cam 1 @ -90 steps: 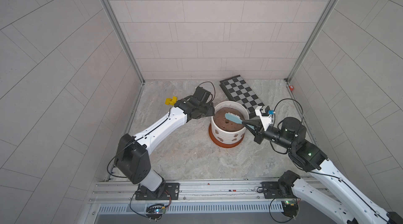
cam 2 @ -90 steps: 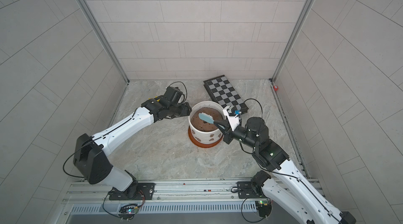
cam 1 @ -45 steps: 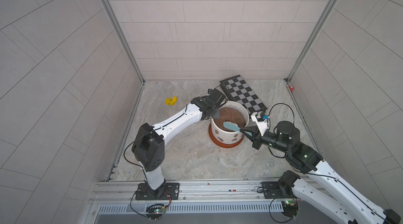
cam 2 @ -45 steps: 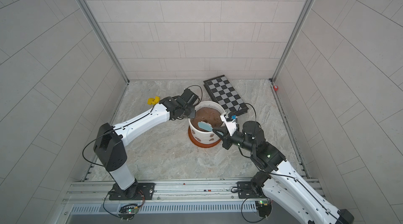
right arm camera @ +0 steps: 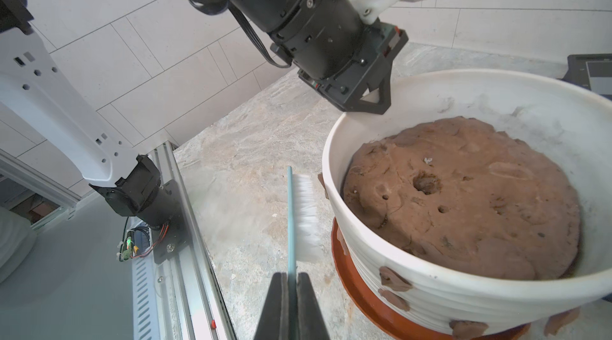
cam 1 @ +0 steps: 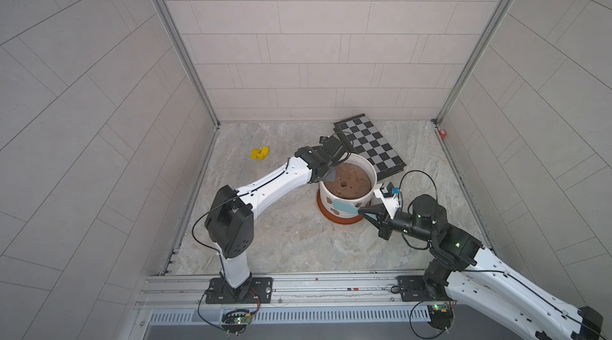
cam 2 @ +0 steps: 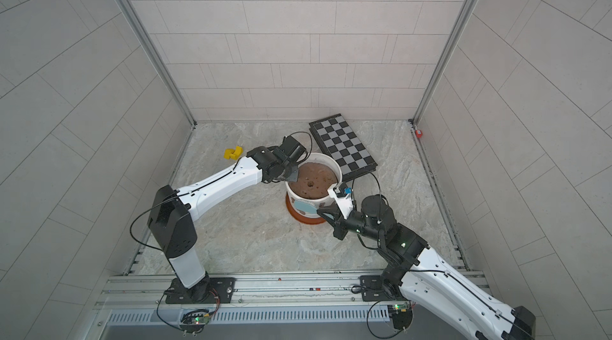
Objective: Scrub the dried mud off the ceramic pot
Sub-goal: Rotate the pot on the tray.
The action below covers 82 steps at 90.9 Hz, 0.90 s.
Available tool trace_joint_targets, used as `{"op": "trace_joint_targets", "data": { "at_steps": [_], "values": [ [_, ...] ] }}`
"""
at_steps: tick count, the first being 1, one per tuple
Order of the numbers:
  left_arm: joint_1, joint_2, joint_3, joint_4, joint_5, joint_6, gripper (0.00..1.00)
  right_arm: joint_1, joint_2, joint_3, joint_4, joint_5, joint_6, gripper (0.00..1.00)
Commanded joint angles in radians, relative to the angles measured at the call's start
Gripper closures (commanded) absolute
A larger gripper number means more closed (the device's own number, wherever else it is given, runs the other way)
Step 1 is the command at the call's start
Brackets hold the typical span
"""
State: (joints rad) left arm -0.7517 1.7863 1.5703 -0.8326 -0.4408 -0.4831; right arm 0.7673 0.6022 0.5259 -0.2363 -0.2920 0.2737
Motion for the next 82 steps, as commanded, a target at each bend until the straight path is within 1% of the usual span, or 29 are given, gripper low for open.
{"op": "trace_joint_targets", "data": {
  "at_steps": [1,10,19,31,39,58,82],
  "values": [
    [0.023,0.009,0.024,-0.113,-0.154,-0.039,0.98,0.032,-0.003,-0.015,0.080,0.047,0.019,1.00],
    [0.023,0.002,0.019,-0.131,-0.172,-0.062,0.99,0.069,0.019,-0.020,0.114,0.098,0.008,1.00],
    [0.024,-0.007,0.010,-0.144,-0.176,-0.088,0.99,0.138,0.047,-0.017,0.138,0.175,-0.024,1.00],
    [0.025,-0.026,-0.005,-0.164,-0.170,-0.128,1.00,0.263,0.075,-0.016,0.163,0.388,-0.100,1.00],
    [0.027,-0.041,-0.018,-0.174,-0.160,-0.148,1.00,0.293,0.087,-0.044,0.237,0.462,-0.107,1.00],
    [0.035,-0.079,-0.051,-0.186,-0.117,-0.189,1.00,0.318,0.156,-0.064,0.337,0.534,-0.121,1.00],
    [0.036,-0.108,-0.080,-0.197,-0.062,-0.210,1.00,0.318,0.240,-0.059,0.395,0.534,-0.133,1.00]
  ]
}}
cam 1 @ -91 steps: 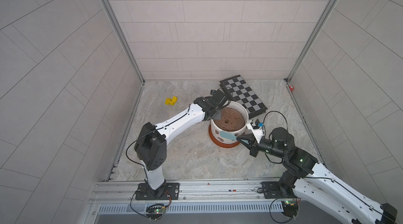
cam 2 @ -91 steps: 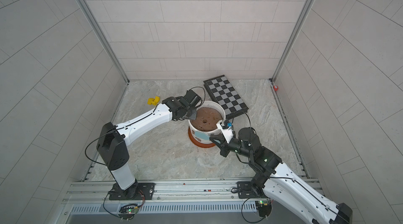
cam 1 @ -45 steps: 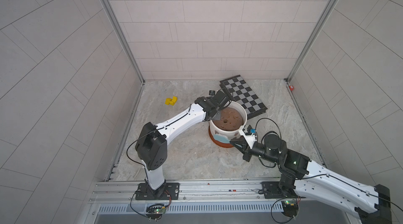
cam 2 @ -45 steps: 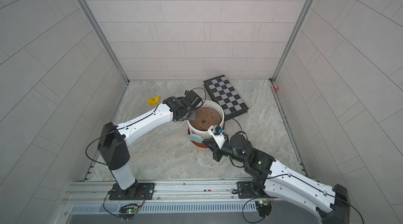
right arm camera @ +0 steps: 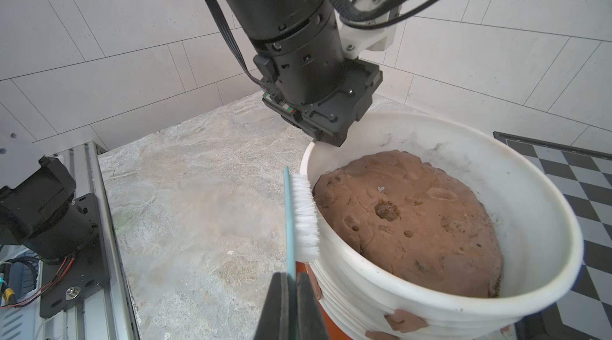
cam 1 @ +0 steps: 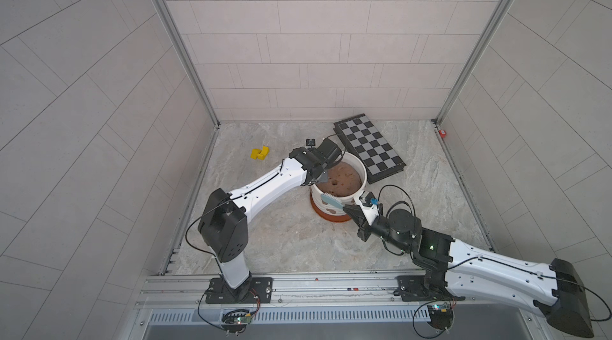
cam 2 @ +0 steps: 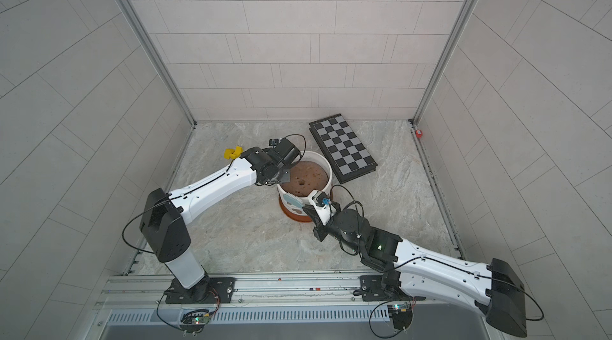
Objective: Scrub the dried mud off the ceramic pot
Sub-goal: Rotate the pot on the tray.
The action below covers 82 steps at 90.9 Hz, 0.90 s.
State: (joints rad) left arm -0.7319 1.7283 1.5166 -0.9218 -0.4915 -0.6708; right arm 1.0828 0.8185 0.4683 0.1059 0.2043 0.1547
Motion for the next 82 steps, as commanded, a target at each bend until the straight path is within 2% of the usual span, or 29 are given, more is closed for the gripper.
{"op": "trace_joint_targets", "data": {
  "at_steps": [1,32,55,66,82],
  "values": [
    [0.016,-0.052,-0.028,-0.108,-0.010,-0.024,1.00,0.002,0.026,-0.002,0.053,0.037,-0.014,1.00],
    [0.016,-0.078,-0.047,-0.100,0.057,-0.046,1.00,0.019,0.087,-0.038,0.086,0.077,-0.010,1.00],
    [0.017,-0.085,-0.053,-0.089,0.069,-0.022,1.00,0.019,0.134,-0.062,0.128,0.163,0.009,1.00],
    [0.016,-0.083,-0.058,-0.078,0.072,-0.012,1.00,0.020,0.174,-0.037,0.081,0.236,0.042,1.00],
    [0.016,-0.084,-0.068,-0.067,0.053,0.002,1.00,0.020,0.178,-0.057,0.080,0.228,0.083,1.00]
  ]
}}
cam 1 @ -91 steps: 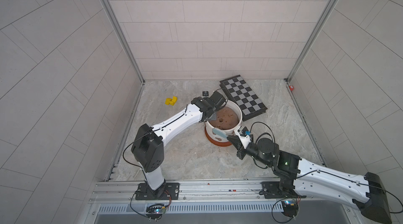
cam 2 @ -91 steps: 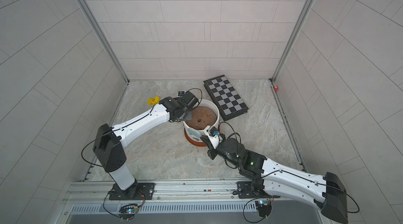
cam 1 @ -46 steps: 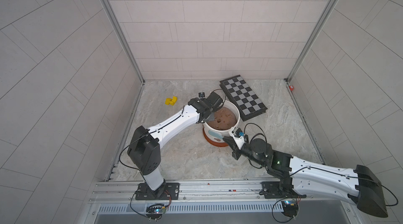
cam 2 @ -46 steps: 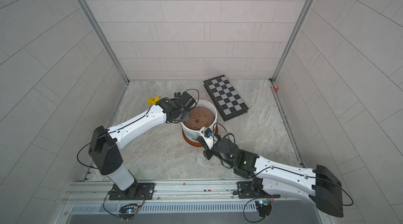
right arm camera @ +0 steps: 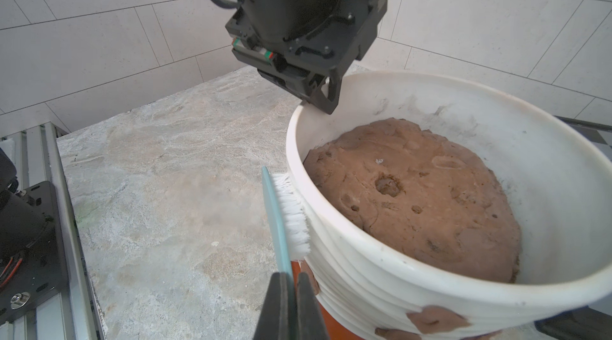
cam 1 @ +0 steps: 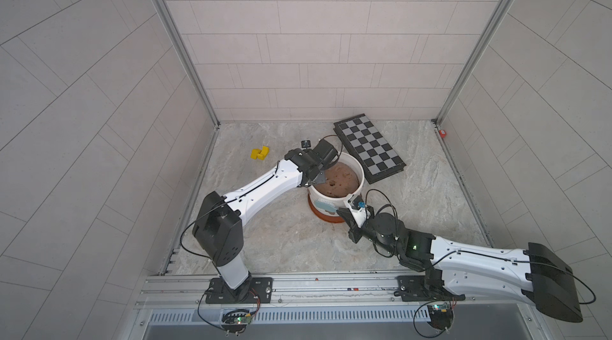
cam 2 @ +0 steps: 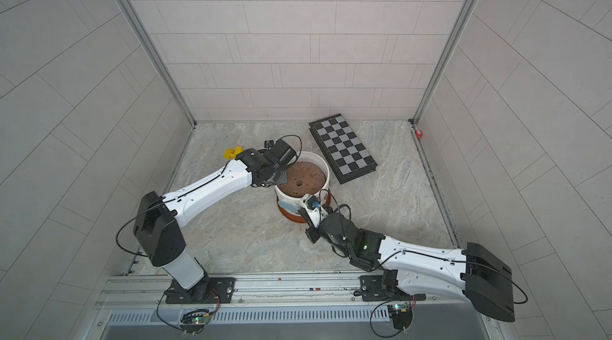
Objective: Scrub the dried mud off the ceramic pot
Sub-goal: Rotate the pot on the tray.
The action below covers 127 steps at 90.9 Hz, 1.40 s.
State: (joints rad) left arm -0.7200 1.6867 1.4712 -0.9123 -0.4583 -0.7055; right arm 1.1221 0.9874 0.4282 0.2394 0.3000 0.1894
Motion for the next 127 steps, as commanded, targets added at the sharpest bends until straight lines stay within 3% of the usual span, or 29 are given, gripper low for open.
{"op": "trace_joint_targets", "data": {
  "at_steps": [1,25,39,75,95,127],
  "values": [
    [0.004,-0.042,-0.024,-0.075,0.019,0.038,1.00,-0.019,0.010,-0.017,-0.058,0.129,0.052,1.00],
    [0.004,-0.032,-0.020,-0.061,0.017,0.051,1.00,-0.019,0.010,-0.048,-0.104,0.023,0.113,1.00],
    [0.004,-0.030,-0.020,-0.055,0.009,0.057,1.00,-0.021,-0.066,-0.076,-0.155,0.005,0.151,1.00],
    [0.004,0.000,-0.011,-0.037,0.019,0.069,1.00,-0.020,-0.246,-0.075,-0.240,-0.244,0.073,1.00],
    [0.005,0.005,-0.009,-0.036,0.027,0.076,1.00,-0.058,-0.221,-0.034,-0.240,-0.226,0.012,1.00],
    [0.004,0.005,-0.016,-0.033,0.056,0.067,1.00,-0.092,-0.058,-0.033,-0.037,-0.129,-0.036,1.00]
  ]
}}
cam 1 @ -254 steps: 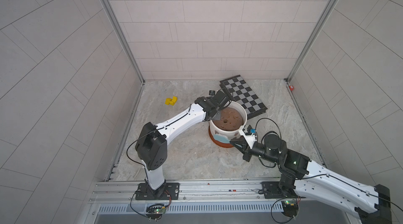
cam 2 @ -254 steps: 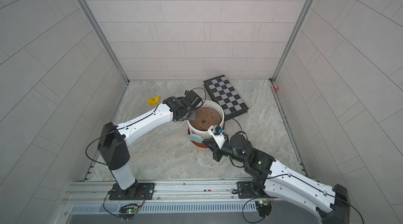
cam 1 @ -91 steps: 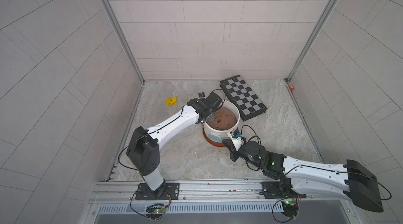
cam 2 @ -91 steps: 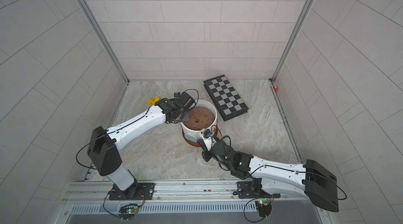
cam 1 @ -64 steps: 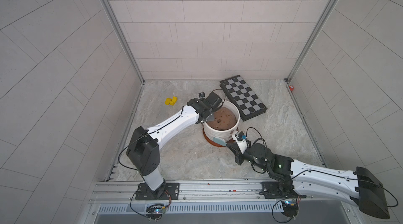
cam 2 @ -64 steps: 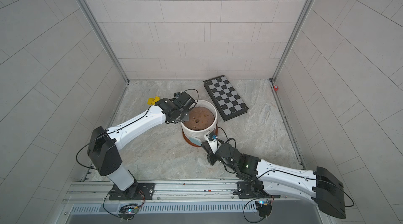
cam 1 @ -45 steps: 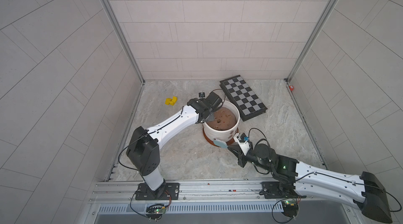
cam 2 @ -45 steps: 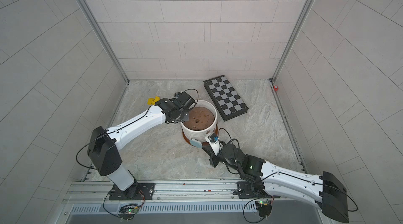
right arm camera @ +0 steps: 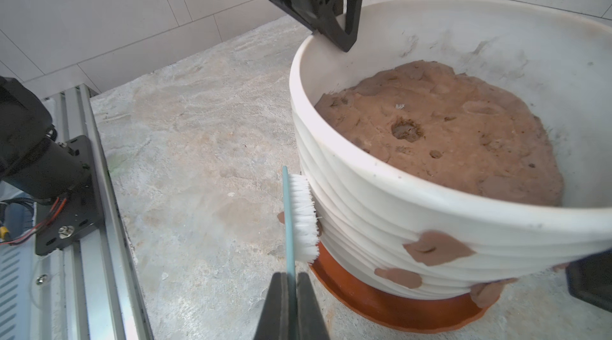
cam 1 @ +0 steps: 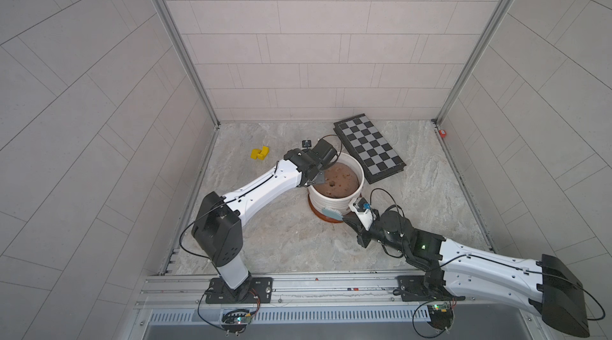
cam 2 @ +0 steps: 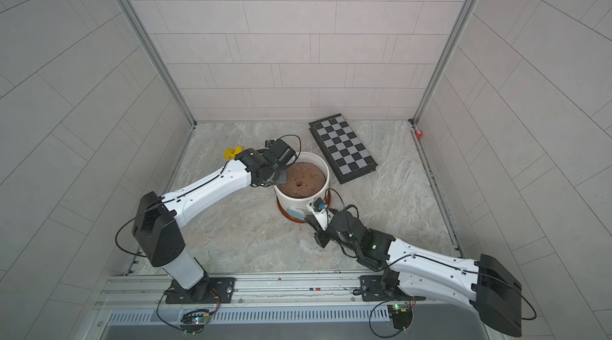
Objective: Scrub the dried mud off the ceramic pot
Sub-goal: Rotate the pot on the tray.
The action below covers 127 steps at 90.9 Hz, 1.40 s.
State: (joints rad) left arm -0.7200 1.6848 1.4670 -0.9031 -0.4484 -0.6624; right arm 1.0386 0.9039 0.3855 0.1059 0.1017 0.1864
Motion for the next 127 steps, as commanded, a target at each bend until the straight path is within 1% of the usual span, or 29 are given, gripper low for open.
{"op": "trace_joint_targets", "data": {
  "at_steps": [1,10,37,49,62,73,78,89,101,115,120,127],
  "values": [
    [0.004,0.007,-0.012,-0.042,0.045,0.024,1.00,-0.010,0.029,0.009,0.102,0.074,-0.033,1.00],
    [0.004,0.004,-0.016,-0.042,0.043,0.031,1.00,-0.038,0.061,0.004,0.097,0.087,-0.026,1.00],
    [0.005,0.012,-0.022,-0.033,0.059,0.042,1.00,-0.038,0.128,-0.084,0.132,0.185,0.038,1.00],
    [0.004,0.015,-0.022,-0.031,0.060,0.048,1.00,-0.038,0.135,-0.117,0.133,0.186,0.080,1.00],
    [0.004,0.022,-0.019,-0.031,0.063,0.051,1.00,-0.023,0.117,-0.128,0.118,0.097,0.106,1.00],
    [0.004,0.030,-0.015,-0.024,0.068,0.059,1.00,0.005,0.067,-0.153,0.157,-0.046,0.111,1.00],
    [0.004,0.032,-0.012,-0.022,0.068,0.064,1.00,0.006,0.036,-0.174,0.205,-0.140,0.129,1.00],
    [0.004,0.034,-0.006,-0.017,0.066,0.085,1.00,0.006,-0.023,-0.181,0.220,-0.255,0.157,1.00],
    [0.004,0.032,-0.001,-0.002,0.068,0.128,1.00,0.005,-0.077,-0.179,0.211,-0.289,0.163,1.00],
    [0.011,0.033,-0.010,0.027,0.075,0.214,1.00,-0.007,-0.125,-0.148,0.149,-0.290,0.123,1.00],
    [0.016,0.036,-0.013,0.035,0.091,0.248,1.00,-0.019,-0.138,-0.132,0.133,-0.304,0.109,1.00],
    [0.032,0.039,-0.016,0.051,0.146,0.306,1.00,-0.043,-0.146,-0.111,0.113,-0.338,0.084,1.00]
  ]
}}
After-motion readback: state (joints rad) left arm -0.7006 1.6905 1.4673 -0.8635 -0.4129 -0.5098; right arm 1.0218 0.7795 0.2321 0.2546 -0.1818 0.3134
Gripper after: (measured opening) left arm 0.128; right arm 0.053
